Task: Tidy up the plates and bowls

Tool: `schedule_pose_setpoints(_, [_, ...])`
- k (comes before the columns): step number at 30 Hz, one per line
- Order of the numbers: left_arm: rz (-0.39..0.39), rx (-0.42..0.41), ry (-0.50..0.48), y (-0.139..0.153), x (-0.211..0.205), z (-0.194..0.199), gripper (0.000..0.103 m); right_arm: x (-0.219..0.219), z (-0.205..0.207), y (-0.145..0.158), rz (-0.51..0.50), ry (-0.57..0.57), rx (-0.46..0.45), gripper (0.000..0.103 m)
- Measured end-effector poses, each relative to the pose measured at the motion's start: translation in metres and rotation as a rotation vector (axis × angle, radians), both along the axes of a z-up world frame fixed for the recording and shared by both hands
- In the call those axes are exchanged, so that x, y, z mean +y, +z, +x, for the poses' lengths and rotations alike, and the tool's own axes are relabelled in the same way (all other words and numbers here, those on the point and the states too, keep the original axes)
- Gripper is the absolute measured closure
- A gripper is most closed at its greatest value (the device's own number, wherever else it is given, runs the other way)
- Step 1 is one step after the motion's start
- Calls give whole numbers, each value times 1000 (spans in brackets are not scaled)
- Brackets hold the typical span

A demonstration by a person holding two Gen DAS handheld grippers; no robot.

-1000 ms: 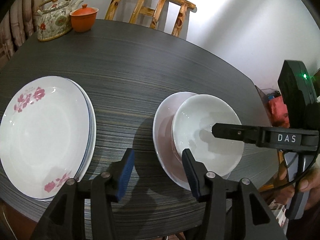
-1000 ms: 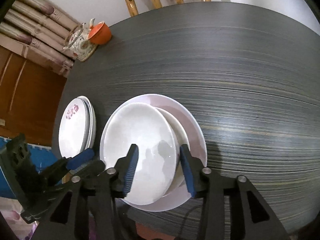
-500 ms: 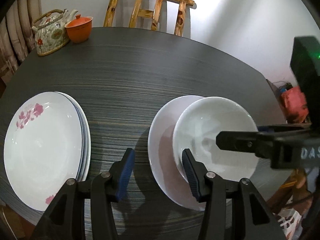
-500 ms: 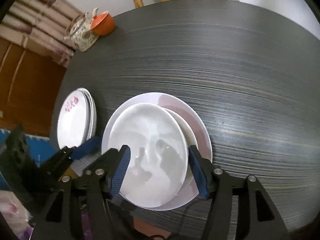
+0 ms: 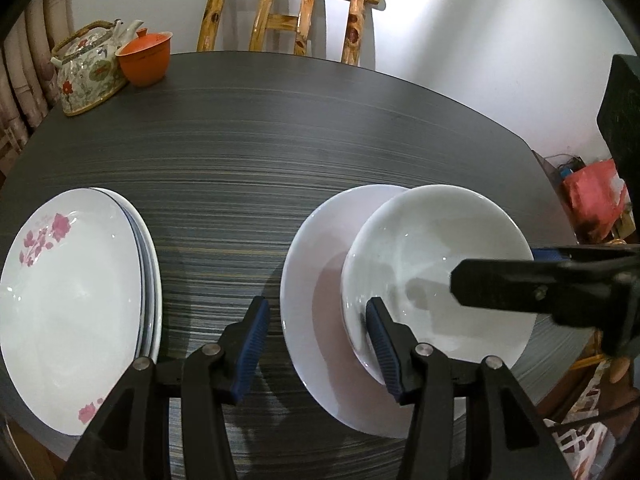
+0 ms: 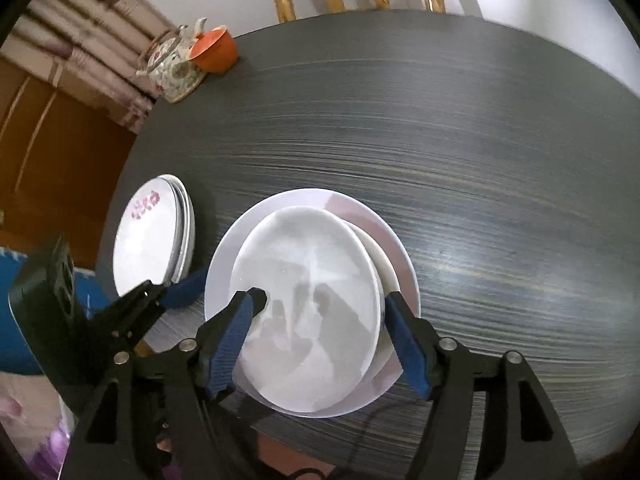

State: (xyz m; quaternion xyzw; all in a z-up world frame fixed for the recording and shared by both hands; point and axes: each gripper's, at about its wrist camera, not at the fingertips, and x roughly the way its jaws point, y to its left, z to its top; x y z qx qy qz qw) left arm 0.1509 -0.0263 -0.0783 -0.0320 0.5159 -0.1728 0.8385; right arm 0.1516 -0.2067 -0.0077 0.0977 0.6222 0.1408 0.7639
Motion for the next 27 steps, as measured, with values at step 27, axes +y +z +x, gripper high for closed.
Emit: schedule_pose_setpoints(27, [-181,-119,70,32,35,-18,50,-85,-27,-7,242,-272,-76,13])
